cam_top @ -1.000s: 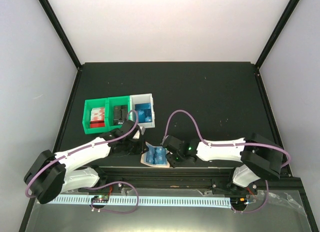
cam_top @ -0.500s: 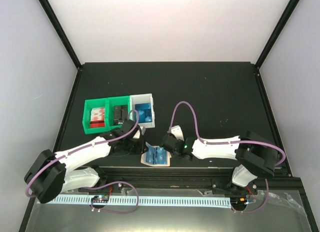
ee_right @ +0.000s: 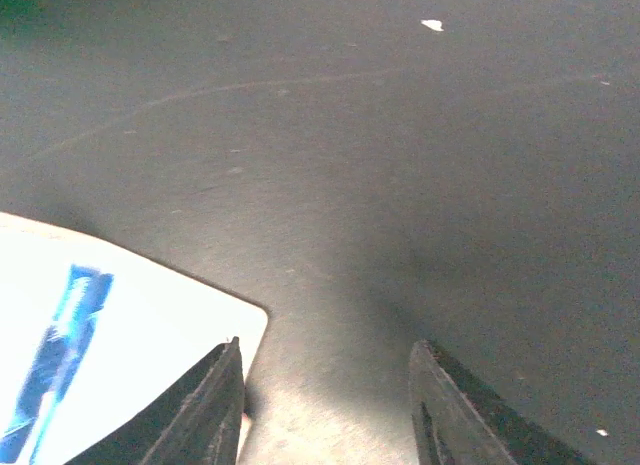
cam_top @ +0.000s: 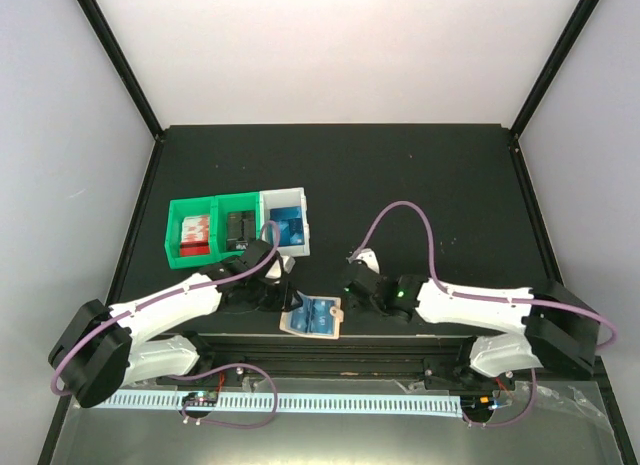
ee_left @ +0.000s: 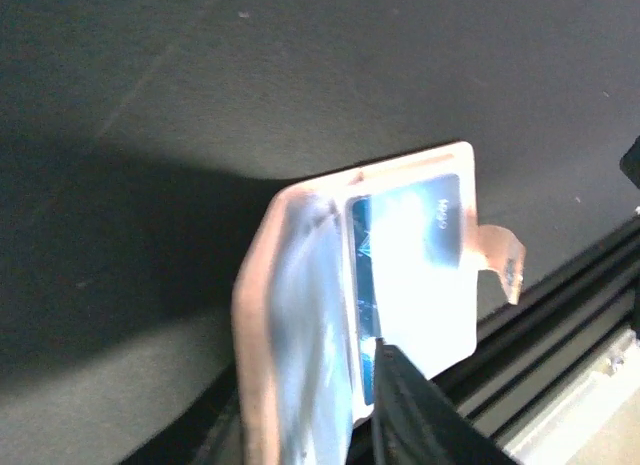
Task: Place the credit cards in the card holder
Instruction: Close the card holder at the center of the board.
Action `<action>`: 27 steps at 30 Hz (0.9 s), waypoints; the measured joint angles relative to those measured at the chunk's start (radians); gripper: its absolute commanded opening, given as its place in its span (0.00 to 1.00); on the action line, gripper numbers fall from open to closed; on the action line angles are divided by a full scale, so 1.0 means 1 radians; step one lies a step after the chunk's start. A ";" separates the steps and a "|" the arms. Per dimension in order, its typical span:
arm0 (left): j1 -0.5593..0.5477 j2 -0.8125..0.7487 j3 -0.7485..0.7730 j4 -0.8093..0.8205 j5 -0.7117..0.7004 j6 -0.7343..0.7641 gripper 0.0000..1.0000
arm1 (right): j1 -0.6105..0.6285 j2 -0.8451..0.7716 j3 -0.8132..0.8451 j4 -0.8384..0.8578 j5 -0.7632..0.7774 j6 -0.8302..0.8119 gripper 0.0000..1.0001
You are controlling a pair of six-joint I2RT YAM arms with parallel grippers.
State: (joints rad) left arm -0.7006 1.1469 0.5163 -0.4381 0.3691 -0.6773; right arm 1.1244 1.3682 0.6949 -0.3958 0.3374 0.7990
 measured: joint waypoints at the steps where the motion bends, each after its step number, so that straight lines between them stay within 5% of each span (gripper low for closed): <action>1: 0.000 0.000 0.000 0.001 0.010 0.002 0.37 | -0.002 -0.029 -0.008 0.007 -0.027 0.006 0.52; 13: 0.000 -0.002 0.000 0.089 0.170 -0.014 0.42 | -0.002 0.000 -0.001 0.055 -0.219 0.013 0.66; 27: -0.002 -0.001 -0.002 0.122 0.202 -0.066 0.35 | 0.113 0.212 0.146 -0.056 -0.137 -0.033 0.74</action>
State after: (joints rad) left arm -0.7025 1.1458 0.5144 -0.3164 0.5709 -0.7433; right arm 1.2373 1.5806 0.8413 -0.4522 0.2001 0.7662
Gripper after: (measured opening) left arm 0.378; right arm 0.751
